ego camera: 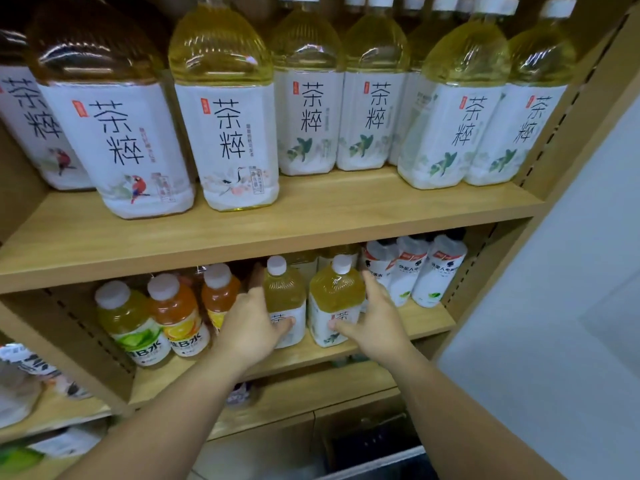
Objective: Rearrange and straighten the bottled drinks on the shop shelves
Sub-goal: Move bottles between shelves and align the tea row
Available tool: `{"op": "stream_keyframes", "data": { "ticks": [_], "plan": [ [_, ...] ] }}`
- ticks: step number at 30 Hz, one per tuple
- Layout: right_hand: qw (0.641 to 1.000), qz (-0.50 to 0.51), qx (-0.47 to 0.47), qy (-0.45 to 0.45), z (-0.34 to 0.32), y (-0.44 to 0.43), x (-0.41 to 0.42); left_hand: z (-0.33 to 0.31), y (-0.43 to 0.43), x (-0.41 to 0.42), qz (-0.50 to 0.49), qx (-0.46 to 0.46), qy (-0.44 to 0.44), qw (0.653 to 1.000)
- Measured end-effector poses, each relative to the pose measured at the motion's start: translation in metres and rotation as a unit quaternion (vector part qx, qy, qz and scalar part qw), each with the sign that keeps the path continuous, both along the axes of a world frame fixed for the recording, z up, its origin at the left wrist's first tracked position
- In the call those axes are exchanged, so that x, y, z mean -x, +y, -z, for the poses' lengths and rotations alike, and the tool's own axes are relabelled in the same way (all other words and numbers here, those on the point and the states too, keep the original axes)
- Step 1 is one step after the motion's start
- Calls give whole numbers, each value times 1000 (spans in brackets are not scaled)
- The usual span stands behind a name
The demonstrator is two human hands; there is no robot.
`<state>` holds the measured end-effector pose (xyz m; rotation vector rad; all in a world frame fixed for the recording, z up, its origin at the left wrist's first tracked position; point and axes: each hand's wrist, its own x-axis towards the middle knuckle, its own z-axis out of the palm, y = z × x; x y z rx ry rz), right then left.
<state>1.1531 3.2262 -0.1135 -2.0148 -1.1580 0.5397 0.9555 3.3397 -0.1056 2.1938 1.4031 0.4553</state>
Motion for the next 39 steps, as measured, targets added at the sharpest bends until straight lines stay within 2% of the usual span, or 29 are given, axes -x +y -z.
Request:
{"op": "stream_keyframes", "data": {
  "ticks": [10, 20, 30, 36, 39],
  "plan": [
    [995, 27, -35, -86, 19, 21, 1, 7, 0, -21, -29, -57, -8, 998],
    [993, 33, -26, -114, 16, 22, -8, 10, 2, -28, -1, -39, -64, 997],
    [991, 83, -26, -104, 21, 40, -5, 13, 20, -35, 2, -41, -5, 999],
    [990, 50, -97, -86, 31, 26, -18, 15, 14, -31, -20, 11, -24, 999],
    [985, 52, -152, -56, 36, -1, -44, 16, -12, -27, -51, -48, -70, 995]
  ]
}}
